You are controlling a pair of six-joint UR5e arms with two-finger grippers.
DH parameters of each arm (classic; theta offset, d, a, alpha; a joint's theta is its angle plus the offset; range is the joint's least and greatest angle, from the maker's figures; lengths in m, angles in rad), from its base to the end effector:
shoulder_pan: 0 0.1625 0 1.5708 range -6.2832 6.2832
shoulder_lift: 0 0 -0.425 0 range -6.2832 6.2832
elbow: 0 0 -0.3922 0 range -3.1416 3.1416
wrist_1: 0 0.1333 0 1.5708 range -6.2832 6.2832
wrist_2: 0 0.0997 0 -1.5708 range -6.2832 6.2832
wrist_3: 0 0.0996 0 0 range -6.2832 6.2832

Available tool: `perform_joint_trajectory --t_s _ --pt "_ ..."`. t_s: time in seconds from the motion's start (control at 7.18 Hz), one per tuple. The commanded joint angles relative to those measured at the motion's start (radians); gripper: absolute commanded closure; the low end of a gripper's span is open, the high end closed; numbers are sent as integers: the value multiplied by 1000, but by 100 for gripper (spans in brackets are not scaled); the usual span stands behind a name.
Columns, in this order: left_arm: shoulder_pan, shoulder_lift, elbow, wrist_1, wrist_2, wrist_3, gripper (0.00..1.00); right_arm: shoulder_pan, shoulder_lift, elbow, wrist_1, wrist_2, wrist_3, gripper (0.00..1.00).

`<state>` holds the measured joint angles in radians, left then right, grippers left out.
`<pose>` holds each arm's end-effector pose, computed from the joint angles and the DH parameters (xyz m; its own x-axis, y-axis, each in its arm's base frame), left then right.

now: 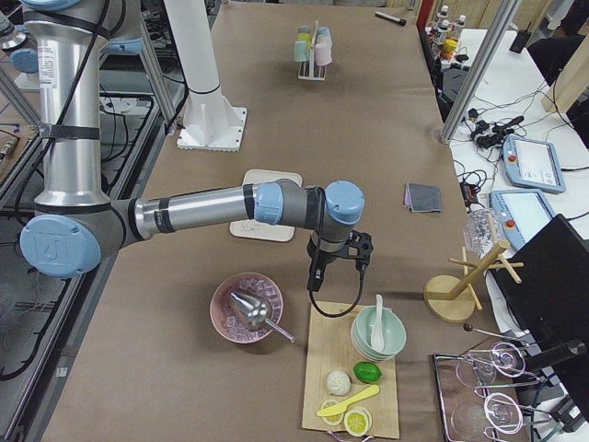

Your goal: Pick up and place green cup on tray

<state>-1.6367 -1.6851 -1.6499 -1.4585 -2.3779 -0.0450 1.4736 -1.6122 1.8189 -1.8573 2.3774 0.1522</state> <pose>-0.0967 -0.5331 0.5699 0.6903 -0.0319 -0.7228 0.0968 0.9941 0.0486 0.0165 -0.4639 0.5833 0.7009 0.1407 0.6992 -0.0096 0.9821 -0.1879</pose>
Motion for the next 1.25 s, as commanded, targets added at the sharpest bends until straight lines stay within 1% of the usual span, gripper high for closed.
perform_joint_trajectory --t_s 0.0,0.14,0.42,0.7,0.84,0.97,1.11 --pt "50 36 -138 7 2 -16 3 -77 0 43 4 9 140 0" --pt "85 36 -186 18 3 -71 3 -105 2 59 6 17 162 0" --pt "155 36 -269 18 83 -116 3 -176 -2 108 6 19 249 0" --pt "208 35 -316 18 123 -124 3 -222 -20 135 6 26 256 0" --pt "230 32 -332 18 124 -125 3 -243 -40 151 6 31 253 1" --pt "269 25 -352 20 126 -133 3 -262 -61 160 30 31 254 1" --pt "302 19 -367 21 131 -172 3 -277 -104 161 96 32 256 1"
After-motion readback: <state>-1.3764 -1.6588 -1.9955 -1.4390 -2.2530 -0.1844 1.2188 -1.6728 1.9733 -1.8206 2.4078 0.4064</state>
